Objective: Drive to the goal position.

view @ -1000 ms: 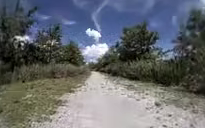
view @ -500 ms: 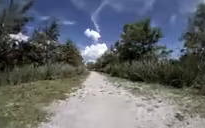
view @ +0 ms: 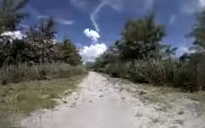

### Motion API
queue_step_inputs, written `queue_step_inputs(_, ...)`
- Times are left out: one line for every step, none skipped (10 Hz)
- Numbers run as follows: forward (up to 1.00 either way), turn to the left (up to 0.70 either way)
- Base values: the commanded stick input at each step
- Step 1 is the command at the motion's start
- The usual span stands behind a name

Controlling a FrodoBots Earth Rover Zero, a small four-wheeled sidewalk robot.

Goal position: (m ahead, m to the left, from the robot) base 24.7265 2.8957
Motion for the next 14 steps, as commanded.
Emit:
queue_step_inputs(0.85, 0.0)
queue_step_inputs(0.85, 0.0)
queue_step_inputs(0.85, 0.0)
queue_step_inputs(0.85, 0.0)
queue_step_inputs(0.85, 0.0)
queue_step_inputs(0.85, 0.0)
queue_step_inputs(0.85, 0.0)
queue_step_inputs(0.85, 0.0)
queue_step_inputs(0.85, 0.0)
queue_step_inputs(0.85, 0.0)
queue_step_inputs(0.85, 0.0)
queue_step_inputs(0.85, 0.0)
queue_step_inputs(0.85, 0.0)
queue_step_inputs(0.85, 0.0)
